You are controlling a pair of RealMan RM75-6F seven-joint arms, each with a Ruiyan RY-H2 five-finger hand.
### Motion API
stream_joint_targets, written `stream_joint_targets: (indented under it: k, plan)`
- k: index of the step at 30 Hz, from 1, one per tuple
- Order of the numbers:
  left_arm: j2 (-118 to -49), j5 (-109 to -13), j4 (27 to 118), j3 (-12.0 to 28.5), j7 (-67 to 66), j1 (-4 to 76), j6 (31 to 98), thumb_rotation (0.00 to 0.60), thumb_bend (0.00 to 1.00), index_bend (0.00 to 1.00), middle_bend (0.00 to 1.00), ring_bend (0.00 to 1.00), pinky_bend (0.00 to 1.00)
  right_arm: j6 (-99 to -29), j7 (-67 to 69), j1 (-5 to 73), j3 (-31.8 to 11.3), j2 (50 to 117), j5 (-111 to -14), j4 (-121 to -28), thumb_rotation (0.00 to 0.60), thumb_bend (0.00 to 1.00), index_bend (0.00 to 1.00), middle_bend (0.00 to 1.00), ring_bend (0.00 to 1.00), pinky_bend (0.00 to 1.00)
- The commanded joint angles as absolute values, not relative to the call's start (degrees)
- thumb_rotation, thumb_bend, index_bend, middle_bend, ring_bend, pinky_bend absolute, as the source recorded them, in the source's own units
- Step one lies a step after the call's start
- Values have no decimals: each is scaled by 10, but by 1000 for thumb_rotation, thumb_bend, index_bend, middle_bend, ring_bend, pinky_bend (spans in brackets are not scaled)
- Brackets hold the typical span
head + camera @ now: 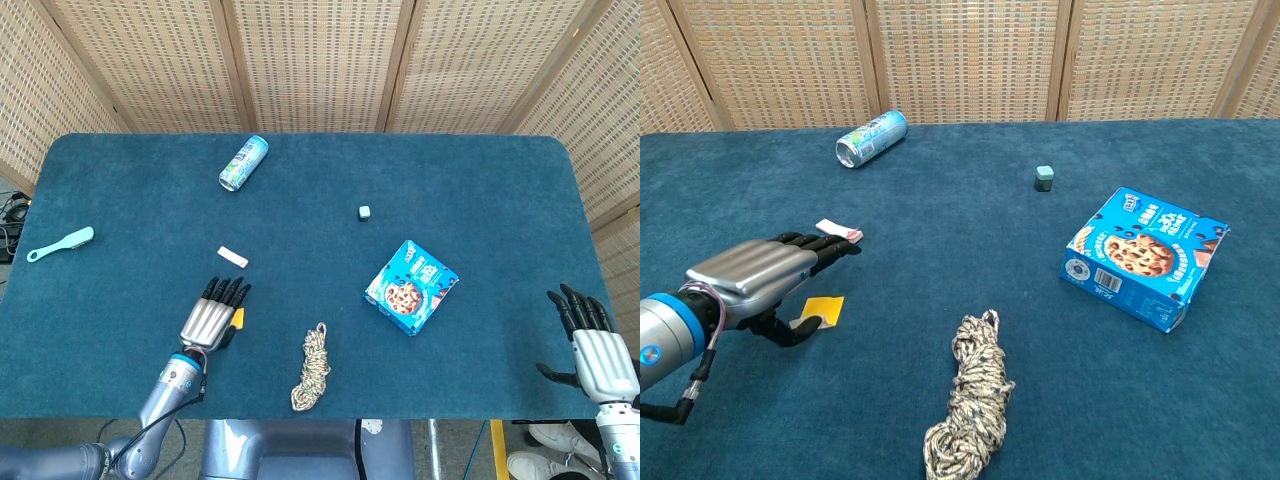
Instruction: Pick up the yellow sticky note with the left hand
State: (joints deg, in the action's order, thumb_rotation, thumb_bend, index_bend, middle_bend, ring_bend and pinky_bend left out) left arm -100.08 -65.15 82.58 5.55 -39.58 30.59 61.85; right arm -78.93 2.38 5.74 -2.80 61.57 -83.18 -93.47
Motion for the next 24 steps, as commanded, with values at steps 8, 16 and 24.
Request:
stream_joint_targets:
  k: [8, 16, 24]
  plan:
    - [-986, -657, 851, 55, -357, 303, 627, 600, 595, 0, 0, 0, 0, -788, 25, 58, -28, 614, -831, -937, 600, 0, 0, 0, 0, 0]
    - [-967, -689, 880, 27, -346, 290, 647, 600, 580, 2, 0, 0, 0, -788, 23, 57, -27, 614, -830, -939, 600, 0, 0, 0, 0, 0]
    - [-978, -689, 858, 29, -344, 286, 657, 600, 485, 182, 0, 0, 0, -788, 22, 57, -26, 614, -833, -939, 600, 0, 0, 0, 0, 0]
